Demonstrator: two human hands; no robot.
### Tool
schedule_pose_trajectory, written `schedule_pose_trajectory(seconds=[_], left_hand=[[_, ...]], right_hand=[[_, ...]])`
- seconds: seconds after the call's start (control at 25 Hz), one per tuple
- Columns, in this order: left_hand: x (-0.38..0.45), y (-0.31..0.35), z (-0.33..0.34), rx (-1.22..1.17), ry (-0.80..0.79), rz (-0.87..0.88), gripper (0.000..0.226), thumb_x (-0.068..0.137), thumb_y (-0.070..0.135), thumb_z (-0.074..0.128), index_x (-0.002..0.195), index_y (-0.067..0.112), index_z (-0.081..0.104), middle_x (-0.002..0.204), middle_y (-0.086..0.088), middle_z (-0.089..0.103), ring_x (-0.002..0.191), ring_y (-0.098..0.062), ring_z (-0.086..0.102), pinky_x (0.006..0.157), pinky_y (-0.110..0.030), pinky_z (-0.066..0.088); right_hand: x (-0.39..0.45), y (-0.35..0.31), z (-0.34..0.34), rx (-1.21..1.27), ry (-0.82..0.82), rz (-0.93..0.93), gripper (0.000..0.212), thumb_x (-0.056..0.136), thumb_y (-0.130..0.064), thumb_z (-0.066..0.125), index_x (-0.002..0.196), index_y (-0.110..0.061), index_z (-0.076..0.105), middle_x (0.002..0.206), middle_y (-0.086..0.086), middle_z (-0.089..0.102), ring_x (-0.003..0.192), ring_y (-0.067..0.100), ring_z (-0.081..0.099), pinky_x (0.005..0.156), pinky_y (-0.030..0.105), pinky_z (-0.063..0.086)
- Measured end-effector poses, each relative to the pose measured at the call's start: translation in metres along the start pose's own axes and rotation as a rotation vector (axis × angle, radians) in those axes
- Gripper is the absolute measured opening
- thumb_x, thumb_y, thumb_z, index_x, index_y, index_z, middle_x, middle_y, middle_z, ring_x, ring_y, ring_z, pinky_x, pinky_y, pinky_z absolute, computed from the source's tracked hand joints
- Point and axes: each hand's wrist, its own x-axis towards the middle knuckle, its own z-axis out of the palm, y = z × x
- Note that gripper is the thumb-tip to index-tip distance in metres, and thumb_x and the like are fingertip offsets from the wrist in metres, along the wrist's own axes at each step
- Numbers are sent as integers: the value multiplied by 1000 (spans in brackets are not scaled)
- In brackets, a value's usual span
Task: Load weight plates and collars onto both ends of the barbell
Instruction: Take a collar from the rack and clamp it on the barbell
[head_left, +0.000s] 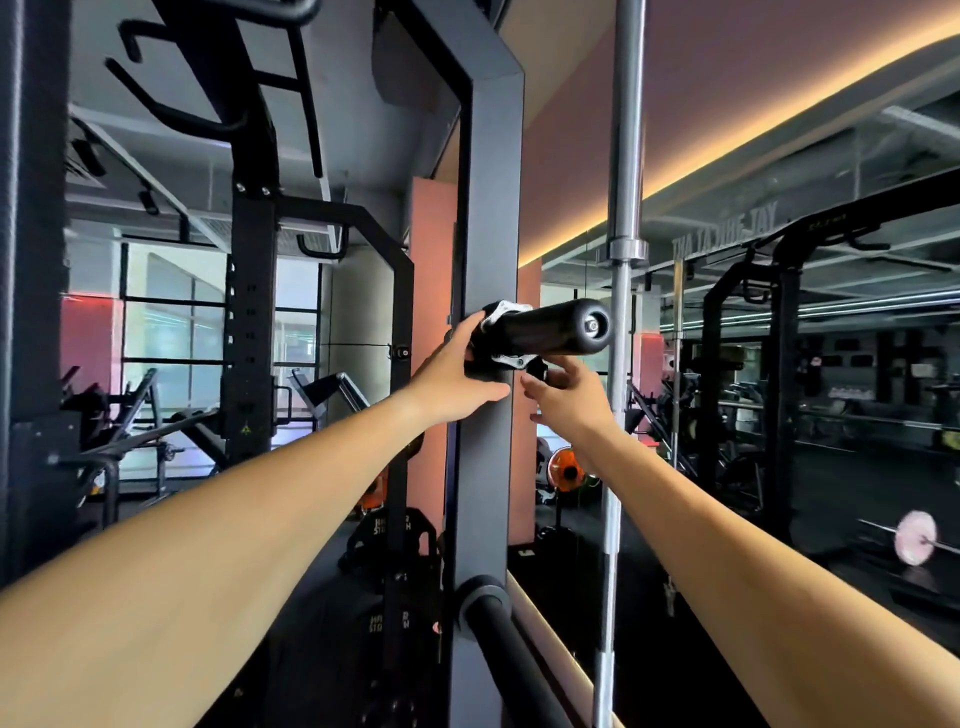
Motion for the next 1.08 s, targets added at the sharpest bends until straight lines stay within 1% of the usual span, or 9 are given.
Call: schedule_pose_trajectory(seconds=[0.04, 0.12, 0.24, 0.32, 0.48, 0.72, 0.84, 0.96, 1.08], left_hand=[[-4, 6, 2, -15, 7, -13, 85, 85, 11, 73, 151, 42, 28, 113, 12, 57, 102, -18, 62, 73, -36, 56], [-15, 19, 6, -63, 22, -56, 78, 88, 11, 72, 147, 41, 31, 107, 16, 55, 92, -17, 60, 77, -42, 58], [-31, 41, 17, -89, 72, -33, 73, 88, 13, 75, 144, 35, 34, 115, 10, 57, 104, -13, 58, 92, -39, 53], [-43, 56, 23, -122, 101, -17, 71, 86, 19, 77, 141, 37, 36, 115, 17, 55, 110, -4, 56, 96, -37, 51], [-70, 86, 28, -207, 145, -80, 51, 91, 26, 70, 125, 48, 39, 111, 16, 59, 113, -13, 62, 83, -42, 60], [-97, 122, 30, -213, 157, -104, 29, 101, 33, 56, 122, 45, 40, 113, 3, 61, 96, -13, 71, 87, -48, 60], [-108, 140, 29, -216, 134, -113, 23, 102, 29, 53, 120, 39, 42, 116, -7, 62, 97, -18, 72, 87, -50, 60], [-122, 157, 27, -262, 142, -60, 14, 97, 32, 53, 102, 42, 45, 109, 3, 64, 92, -19, 73, 81, -46, 62], [-153, 159, 12, -298, 152, -29, 11, 87, 40, 52, 94, 44, 43, 108, 5, 65, 86, -17, 73, 73, -38, 63]], right_hand=[[-3, -3, -5, 21, -3, 3, 32, 95, -18, 70, 124, -25, 61, 124, 3, 67, 112, 27, 66, 99, 51, 54], [-13, -9, -15, 46, -21, 11, 41, 94, -17, 72, 132, -20, 60, 122, -2, 66, 113, 21, 65, 101, 49, 54], [-32, -16, -33, 97, -9, -25, 44, 94, -12, 71, 136, -14, 58, 111, 0, 67, 109, 22, 66, 98, 50, 55], [-45, -22, -43, 162, -8, -47, 40, 94, -10, 71, 133, -13, 61, 102, 0, 68, 100, 22, 67, 94, 50, 57], [-69, -40, -62, 282, -8, -42, 40, 92, -5, 72, 130, -12, 63, 102, 1, 66, 97, 22, 69, 87, 42, 61], [-103, -56, -85, 375, -16, -60, 34, 92, -3, 71, 118, -23, 65, 110, 7, 64, 96, 20, 67, 80, 36, 63], [-116, -66, -95, 469, -6, -33, 34, 92, 3, 69, 116, -20, 66, 97, 1, 59, 89, 17, 65, 78, 32, 62], [-126, -79, -103, 601, -17, -37, 35, 91, 7, 67, 116, -16, 67, 85, -2, 57, 87, 17, 63, 81, 28, 61], [-157, -88, -94, 499, -45, -100, 32, 91, 2, 69, 108, -26, 71, 87, -3, 60, 91, 19, 65, 83, 27, 60]])
